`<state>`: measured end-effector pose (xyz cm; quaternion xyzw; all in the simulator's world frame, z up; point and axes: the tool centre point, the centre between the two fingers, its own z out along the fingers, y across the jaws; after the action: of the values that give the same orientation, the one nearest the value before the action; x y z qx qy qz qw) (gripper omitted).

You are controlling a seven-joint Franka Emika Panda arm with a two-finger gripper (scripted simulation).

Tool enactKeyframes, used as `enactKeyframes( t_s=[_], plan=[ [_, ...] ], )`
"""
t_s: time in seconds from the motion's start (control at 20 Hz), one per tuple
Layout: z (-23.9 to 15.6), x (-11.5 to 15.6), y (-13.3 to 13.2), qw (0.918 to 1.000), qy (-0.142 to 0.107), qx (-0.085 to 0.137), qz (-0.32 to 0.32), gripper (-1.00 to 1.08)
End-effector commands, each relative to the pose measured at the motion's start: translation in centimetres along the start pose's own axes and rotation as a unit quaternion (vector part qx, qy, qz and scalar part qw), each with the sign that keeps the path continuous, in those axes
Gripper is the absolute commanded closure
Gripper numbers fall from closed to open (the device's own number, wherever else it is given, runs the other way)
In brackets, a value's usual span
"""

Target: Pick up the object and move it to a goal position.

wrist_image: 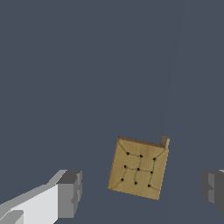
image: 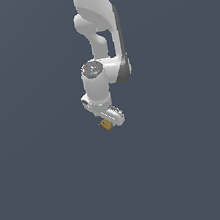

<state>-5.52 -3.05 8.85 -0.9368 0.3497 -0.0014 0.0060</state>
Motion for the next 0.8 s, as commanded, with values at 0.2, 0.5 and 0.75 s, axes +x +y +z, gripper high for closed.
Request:
enactKeyframes(
  t_s=[0.2, 0.5, 0.75],
  plan=[
    [1.8, -1.1, 0.9, 0.9980, 0.001, -0.004, 0.064, -0.92],
    [2.6, -1.6, 1.3, 0.9956, 0.001, -0.006, 0.094, -0.92],
    [2.7, -1.7, 1.4, 0.9952, 0.001, -0.006, 0.097, -0.92]
  ],
)
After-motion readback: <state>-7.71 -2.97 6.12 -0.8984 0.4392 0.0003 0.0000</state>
